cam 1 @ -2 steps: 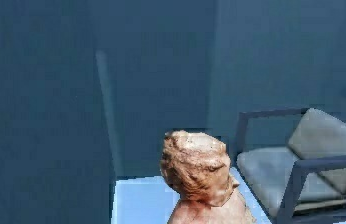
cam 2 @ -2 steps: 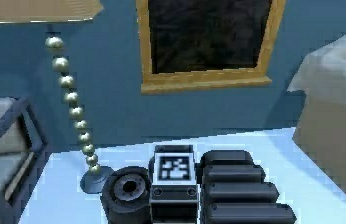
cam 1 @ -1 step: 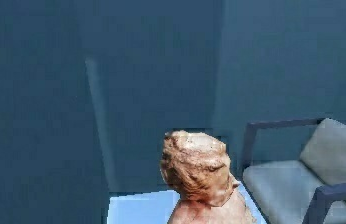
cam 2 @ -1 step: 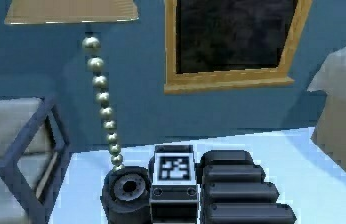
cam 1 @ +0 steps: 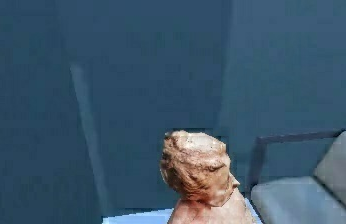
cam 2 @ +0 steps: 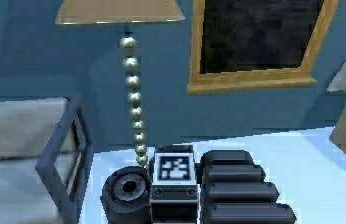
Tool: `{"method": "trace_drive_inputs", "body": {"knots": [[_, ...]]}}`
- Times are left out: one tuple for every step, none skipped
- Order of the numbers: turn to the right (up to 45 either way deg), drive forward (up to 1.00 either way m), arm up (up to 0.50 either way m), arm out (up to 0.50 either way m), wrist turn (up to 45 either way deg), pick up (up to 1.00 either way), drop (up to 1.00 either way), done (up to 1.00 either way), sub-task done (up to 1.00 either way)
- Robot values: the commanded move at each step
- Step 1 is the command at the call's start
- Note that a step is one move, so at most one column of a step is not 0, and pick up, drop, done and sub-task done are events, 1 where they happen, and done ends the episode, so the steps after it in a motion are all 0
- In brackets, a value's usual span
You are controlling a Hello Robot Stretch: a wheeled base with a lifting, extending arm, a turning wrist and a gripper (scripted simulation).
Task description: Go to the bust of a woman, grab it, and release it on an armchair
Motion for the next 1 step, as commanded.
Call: {"method": "trace_drive_inputs", "body": {"knots": [[45.0,0.0,0.0,0.0,0.0,0.0,0.0,0.0,0.0]]}}
